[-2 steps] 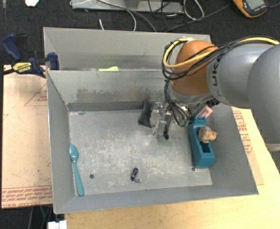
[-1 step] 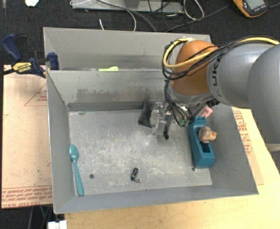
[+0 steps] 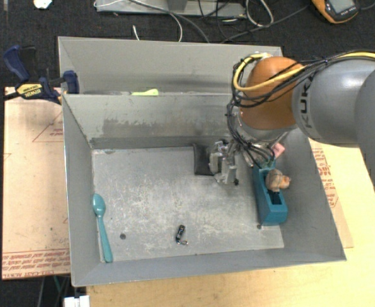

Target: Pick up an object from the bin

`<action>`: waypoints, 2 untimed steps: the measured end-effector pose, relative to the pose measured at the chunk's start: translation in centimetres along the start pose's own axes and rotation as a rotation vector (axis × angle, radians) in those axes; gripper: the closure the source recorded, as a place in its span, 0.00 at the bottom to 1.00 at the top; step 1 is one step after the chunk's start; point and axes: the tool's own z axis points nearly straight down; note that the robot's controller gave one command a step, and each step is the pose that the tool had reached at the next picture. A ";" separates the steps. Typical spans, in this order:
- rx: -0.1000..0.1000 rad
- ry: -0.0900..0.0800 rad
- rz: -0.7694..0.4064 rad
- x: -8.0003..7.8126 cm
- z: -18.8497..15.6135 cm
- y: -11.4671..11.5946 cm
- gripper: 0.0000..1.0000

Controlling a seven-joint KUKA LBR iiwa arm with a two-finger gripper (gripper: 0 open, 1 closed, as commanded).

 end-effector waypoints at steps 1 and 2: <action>-0.001 0.005 -0.070 -0.3 -5.8 -1.2 1.00; 0.002 0.002 0.240 0.2 -6.9 -2.2 1.00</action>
Offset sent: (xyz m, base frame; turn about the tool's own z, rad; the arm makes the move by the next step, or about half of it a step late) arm -0.0106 -0.0525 -0.0018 -0.8299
